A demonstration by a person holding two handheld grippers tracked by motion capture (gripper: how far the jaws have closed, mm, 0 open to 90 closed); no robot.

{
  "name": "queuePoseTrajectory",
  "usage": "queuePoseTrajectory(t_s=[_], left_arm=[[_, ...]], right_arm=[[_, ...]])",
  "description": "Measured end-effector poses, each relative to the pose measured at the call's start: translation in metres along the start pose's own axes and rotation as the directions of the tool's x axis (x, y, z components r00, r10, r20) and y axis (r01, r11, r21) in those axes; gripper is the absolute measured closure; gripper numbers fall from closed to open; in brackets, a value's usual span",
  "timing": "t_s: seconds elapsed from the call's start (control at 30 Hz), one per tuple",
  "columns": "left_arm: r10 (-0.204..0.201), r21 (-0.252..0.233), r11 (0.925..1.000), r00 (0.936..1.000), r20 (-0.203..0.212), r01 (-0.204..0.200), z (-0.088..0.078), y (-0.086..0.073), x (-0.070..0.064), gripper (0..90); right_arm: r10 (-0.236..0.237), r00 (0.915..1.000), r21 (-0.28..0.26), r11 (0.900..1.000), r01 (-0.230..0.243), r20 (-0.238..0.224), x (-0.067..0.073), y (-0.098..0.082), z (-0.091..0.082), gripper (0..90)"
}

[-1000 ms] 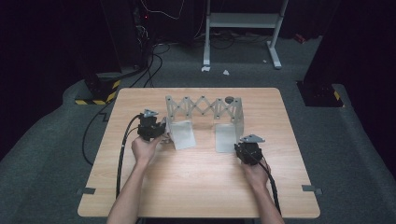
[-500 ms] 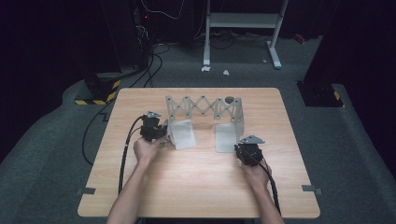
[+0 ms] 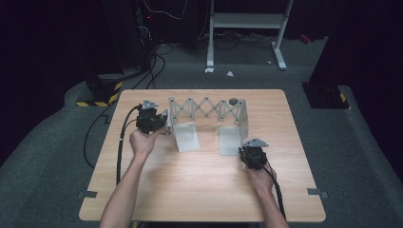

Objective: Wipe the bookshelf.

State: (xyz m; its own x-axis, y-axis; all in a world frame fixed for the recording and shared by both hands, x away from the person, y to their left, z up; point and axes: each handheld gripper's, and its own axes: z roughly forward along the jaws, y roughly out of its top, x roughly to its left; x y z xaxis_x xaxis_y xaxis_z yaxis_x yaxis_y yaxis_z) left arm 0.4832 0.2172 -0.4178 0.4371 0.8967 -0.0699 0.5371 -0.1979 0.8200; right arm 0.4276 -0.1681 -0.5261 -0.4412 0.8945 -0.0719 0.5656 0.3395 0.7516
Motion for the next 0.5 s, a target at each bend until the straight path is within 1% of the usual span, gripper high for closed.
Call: queuePoseTrajectory(t_s=[0.13, 0.17, 0.2, 0.23, 0.27, 0.3, 0.33, 0.4, 0.5], left_arm=[[-0.008, -0.018, 0.9998, 1.0000, -0.006, 0.008, -0.004, 0.011, 0.002, 75.4], [-0.013, -0.033, 0.9994, 0.9998, -0.013, 0.013, -0.004, 0.012, 0.003, 75.4], [-0.013, -0.033, 0.9994, 0.9998, -0.013, 0.013, -0.004, 0.012, 0.003, 75.3], [-0.021, -0.056, 0.9982, 0.9992, -0.033, 0.020, -0.001, 0.016, 0.005, 75.2], [-0.024, -0.064, 0.9977, 0.9988, -0.042, 0.021, 0.001, 0.018, 0.005, 75.2], [-0.025, -0.067, 0.9975, 0.9986, -0.047, 0.022, 0.002, 0.019, 0.006, 75.2], [-0.037, -0.073, 0.9968, 0.9981, -0.049, 0.033, 0.005, 0.021, 0.007, 75.2], [-0.048, -0.072, 0.9964, 0.9979, -0.044, 0.045, 0.009, 0.022, 0.009, 75.2], [-0.054, -0.064, 0.9967, 0.9971, -0.053, 0.051, 0.015, 0.021, 0.012, 75.2]], right_arm=[[0.003, 1.0000, -0.001, 1.000, -0.003, -0.002, 0.000, 0.000, 0.000, 79.6], [0.004, 1.0000, 0.000, 1.000, -0.004, -0.003, 0.000, 0.000, 0.000, 79.6], [0.005, 1.0000, 0.000, 1.000, -0.005, -0.004, -0.001, 0.000, 0.000, 79.6], [0.005, 1.0000, 0.000, 1.000, -0.005, -0.004, -0.001, 0.000, 0.000, 79.6], [0.003, 1.0000, 0.000, 1.000, -0.003, -0.002, 0.000, 0.000, 0.000, 79.6], [0.000, 1.0000, 0.000, 1.000, 0.000, 0.000, 0.000, 0.000, 0.000, 79.7], [0.000, 1.0000, -0.001, 1.000, 0.000, 0.002, 0.001, -0.001, -0.001, 79.6], [0.004, 1.0000, 0.000, 1.000, -0.004, -0.001, 0.000, -0.001, -0.001, 79.6], [0.008, 1.0000, -0.001, 1.000, -0.008, -0.004, -0.001, -0.001, -0.001, 79.6]])
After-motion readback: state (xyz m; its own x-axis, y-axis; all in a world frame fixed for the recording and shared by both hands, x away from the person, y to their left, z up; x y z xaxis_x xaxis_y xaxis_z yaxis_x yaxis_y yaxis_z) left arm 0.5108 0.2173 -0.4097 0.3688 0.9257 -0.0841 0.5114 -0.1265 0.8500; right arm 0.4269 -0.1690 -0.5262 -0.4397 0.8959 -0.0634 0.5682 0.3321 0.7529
